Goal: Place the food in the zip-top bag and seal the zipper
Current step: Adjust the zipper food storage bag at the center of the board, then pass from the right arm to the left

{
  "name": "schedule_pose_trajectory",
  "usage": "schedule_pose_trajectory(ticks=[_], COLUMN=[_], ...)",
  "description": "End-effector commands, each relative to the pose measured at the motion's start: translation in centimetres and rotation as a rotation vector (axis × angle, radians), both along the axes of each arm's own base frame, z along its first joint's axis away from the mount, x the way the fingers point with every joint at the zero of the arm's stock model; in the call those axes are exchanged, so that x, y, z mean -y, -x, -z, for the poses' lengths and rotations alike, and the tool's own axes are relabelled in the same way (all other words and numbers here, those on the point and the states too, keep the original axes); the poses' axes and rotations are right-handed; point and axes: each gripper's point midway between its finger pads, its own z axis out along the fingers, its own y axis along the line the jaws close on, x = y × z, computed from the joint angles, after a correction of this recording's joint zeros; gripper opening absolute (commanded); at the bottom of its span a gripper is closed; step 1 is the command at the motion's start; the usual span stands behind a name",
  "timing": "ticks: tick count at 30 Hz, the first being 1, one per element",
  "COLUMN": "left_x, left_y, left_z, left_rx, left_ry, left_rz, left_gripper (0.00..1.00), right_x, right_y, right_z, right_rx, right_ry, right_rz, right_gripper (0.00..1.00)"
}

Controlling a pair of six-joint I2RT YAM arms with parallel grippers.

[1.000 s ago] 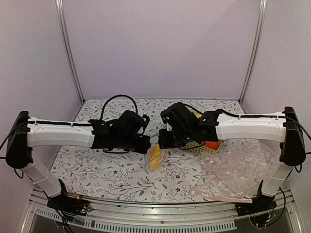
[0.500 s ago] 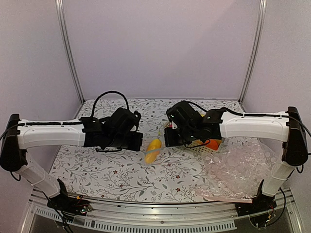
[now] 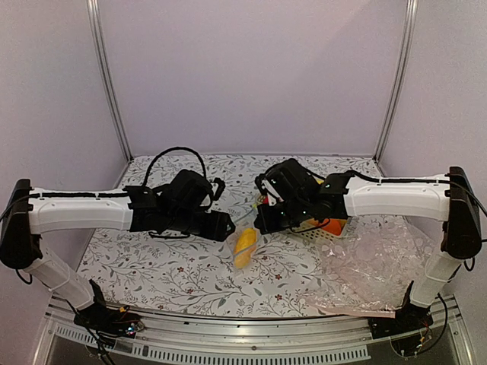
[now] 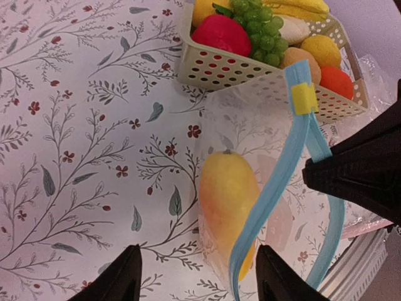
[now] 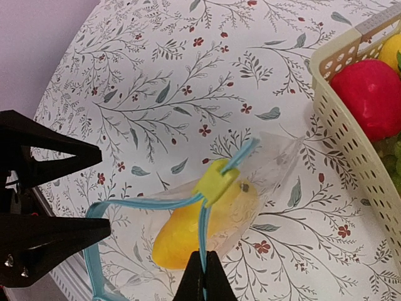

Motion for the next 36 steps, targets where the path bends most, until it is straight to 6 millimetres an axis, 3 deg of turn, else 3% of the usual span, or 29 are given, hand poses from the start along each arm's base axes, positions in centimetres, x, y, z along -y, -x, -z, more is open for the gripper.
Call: schedule_pose_trajectory(ticks=[1,2,6,10,13,23,27,34,36], left_x=[1.5,1.7,1.7,1.7,1.5,0.4,0.7,0.7,0.5], left_y=[0.1,0.1,0.0,0.0,0.0,0.4,0.5,0.6,0.6], left_z=[-1.9,-1.8,-1.3,-1.0,-0.8,0.7,0.7,0.8,0.7], left_rx=[0.026,0.024,0.015,0.007,0.001,-0.027,-0.033,-0.043,-0.04], left_ry=[0.058,0.053,0.008,-0.005,-0.009,-0.067,-0.062,-0.061,-0.063], left_rz=[0.094,0.105,0.115,0.118,0.109,0.077,0.081,0.077,0.067], left_gripper=[0.63,0.62,0.37,0.21,0.19,0.31,0.15,0.0,0.0], right_x=[-1.4,-1.4,-1.3,-1.3,-1.2,-1.2,-1.2,-0.7,-0.5], right_y=[1.0,1.0,1.0,0.9,0.8,0.6,0.6,0.3,0.2], right_z=[-0.4,-0.4,-0.4,-0.4,-0.2,-0.4,-0.3,-0.4,-0.5], right_rx=[-0.002,-0.001,0.005,0.005,0.006,0.014,0.016,0.026,0.031], right_ry=[-0.045,-0.041,-0.037,-0.035,-0.029,-0.031,-0.027,-0.023,-0.021], right_rz=[-0.119,-0.124,-0.127,-0.121,-0.111,-0.107,-0.102,-0.076,-0.067], right_gripper=[0.0,0.0,0.0,0.0,0.0,0.0,0.0,0.0,0.14])
